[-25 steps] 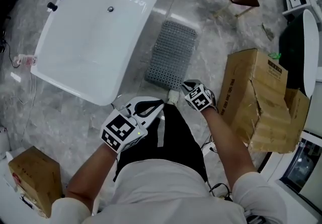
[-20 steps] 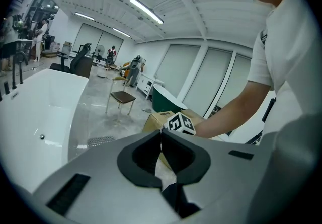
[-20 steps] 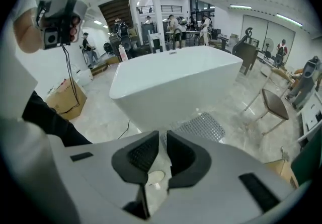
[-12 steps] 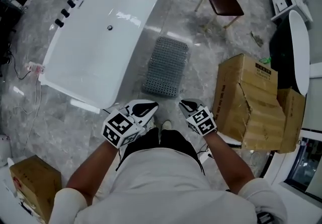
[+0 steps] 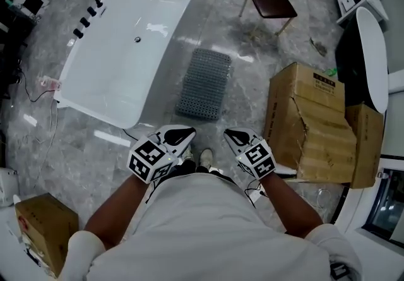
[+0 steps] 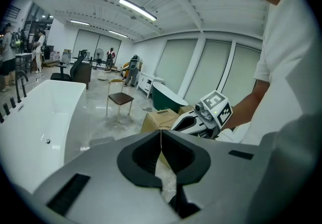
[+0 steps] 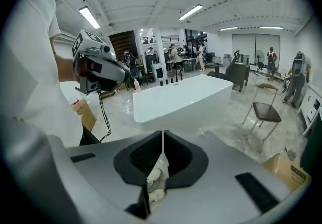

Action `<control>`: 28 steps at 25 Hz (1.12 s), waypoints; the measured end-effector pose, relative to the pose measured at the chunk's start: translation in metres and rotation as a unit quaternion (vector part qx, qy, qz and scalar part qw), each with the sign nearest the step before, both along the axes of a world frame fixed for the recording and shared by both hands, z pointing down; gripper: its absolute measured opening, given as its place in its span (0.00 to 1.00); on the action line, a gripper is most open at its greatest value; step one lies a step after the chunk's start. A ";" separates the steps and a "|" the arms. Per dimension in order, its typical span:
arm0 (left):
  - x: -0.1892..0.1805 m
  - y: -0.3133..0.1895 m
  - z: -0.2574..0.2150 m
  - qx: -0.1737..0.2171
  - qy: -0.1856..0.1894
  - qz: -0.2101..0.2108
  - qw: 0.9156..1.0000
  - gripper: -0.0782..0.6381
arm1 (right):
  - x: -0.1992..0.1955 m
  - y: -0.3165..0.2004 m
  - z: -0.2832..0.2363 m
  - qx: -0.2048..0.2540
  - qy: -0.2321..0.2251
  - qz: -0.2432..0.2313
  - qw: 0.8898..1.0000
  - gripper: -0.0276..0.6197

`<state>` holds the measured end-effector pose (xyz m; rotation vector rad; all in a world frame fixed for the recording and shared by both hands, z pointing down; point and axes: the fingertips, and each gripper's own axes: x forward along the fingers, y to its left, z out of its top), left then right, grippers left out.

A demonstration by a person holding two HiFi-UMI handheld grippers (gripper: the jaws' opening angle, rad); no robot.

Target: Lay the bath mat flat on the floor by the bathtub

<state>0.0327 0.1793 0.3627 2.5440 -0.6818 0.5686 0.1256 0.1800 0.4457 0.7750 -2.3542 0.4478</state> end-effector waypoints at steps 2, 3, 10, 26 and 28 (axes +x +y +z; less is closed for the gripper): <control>0.010 0.007 -0.002 0.004 -0.005 0.003 1.000 0.13 | 0.007 0.006 -0.008 0.008 -0.010 0.002 1.000 0.08; 0.014 0.010 -0.003 0.007 -0.007 0.004 1.000 0.13 | 0.010 0.008 -0.010 0.012 -0.015 0.003 1.000 0.08; 0.026 0.023 -0.004 0.010 -0.027 0.012 1.000 0.13 | 0.017 0.022 -0.022 0.025 -0.043 0.007 0.999 0.06; -0.024 -0.002 -0.013 0.018 -0.010 0.031 0.999 0.13 | -0.025 -0.002 -0.043 0.054 -0.040 0.030 0.997 0.06; -0.041 -0.007 -0.011 0.017 -0.008 0.029 0.999 0.13 | -0.042 -0.007 -0.047 0.059 -0.038 0.028 0.997 0.06</control>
